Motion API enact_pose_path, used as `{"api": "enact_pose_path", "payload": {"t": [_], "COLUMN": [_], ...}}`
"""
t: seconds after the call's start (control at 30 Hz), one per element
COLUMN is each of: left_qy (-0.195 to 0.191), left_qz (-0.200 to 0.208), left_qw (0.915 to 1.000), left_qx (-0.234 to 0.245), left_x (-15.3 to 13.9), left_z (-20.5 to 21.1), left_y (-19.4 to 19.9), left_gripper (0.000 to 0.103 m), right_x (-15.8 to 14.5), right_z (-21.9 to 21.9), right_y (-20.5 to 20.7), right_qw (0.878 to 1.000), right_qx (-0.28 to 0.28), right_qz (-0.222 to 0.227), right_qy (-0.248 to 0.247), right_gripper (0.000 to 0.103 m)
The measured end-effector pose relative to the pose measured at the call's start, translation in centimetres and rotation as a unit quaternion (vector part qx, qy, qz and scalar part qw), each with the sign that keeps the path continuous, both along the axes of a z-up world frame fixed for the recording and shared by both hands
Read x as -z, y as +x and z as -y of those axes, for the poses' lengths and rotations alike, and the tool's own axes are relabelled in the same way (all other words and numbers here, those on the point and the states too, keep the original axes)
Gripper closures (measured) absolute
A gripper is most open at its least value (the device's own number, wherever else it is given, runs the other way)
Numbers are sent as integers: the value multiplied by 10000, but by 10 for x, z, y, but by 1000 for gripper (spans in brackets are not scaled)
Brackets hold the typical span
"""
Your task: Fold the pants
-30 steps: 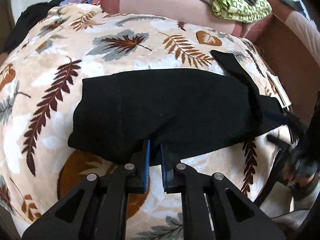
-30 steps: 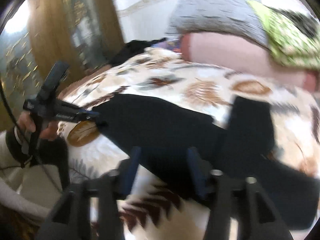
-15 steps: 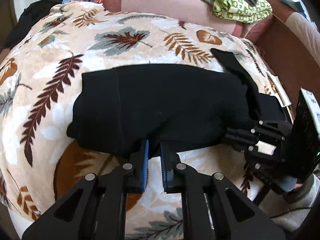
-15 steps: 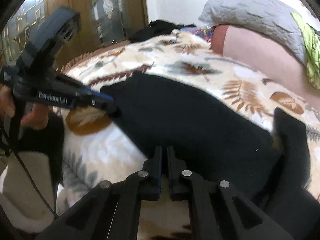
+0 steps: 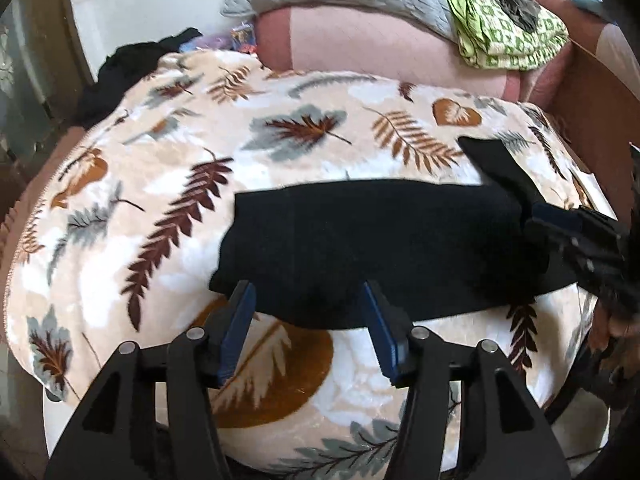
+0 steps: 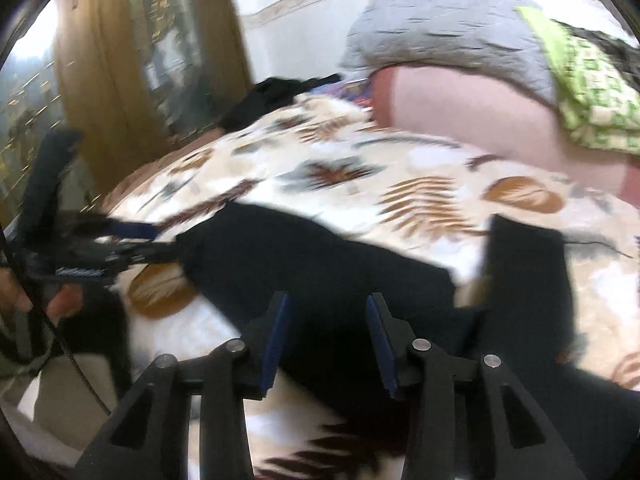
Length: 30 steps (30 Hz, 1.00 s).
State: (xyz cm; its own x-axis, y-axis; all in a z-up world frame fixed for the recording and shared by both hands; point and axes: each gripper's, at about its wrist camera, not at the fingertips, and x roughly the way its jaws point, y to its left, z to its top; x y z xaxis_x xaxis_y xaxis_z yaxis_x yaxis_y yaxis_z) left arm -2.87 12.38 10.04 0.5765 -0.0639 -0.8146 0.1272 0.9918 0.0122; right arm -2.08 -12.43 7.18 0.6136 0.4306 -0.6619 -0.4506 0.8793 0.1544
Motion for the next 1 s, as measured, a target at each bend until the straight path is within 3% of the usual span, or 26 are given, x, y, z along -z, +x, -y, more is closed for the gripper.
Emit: {"api": "enact_pose_path", "payload": {"t": [0.17,0.3,0.53,0.73,0.77,0.83,0.93,1.0], "left_qy": [90,-29,-405,-227,-178,-128,-122,-116], "left_qz": [102,136,78,-204,-255,-303,-254,-201], "left_qw": [9999,9999,9988,9989,9989,9989,9991,9992], "left_qx": [-36,49,253,361,360,339,322,325], "left_x": [-4,-6,6,40,45,53,55,54], "left_z": [9,25,62,88,90,91,91,92], "left_y": [9,19,41,59,60,61,60,59], "left_gripper": [49,49,39,39,39,39,39,39], "right_x": [4,7,21,48,56,68,64,50], "right_z": [29,48,57,44,44,48,64,79], "right_y": [32,55,95,135,141,150,147,135], "right_qw": [9970,9918,9843,9783,9766,9720,9734,9741], "right_qx": [749,1232,1614,1690,1712,1856,1971,2063], "right_qz": [-157,-202,-453,-677,-773,-948,-921,-843], "right_qy": [-96,-287,-557,-985,-1048,-1086,-718,-390], "right_gripper": [55,43,38,36,40,65,92,93]}}
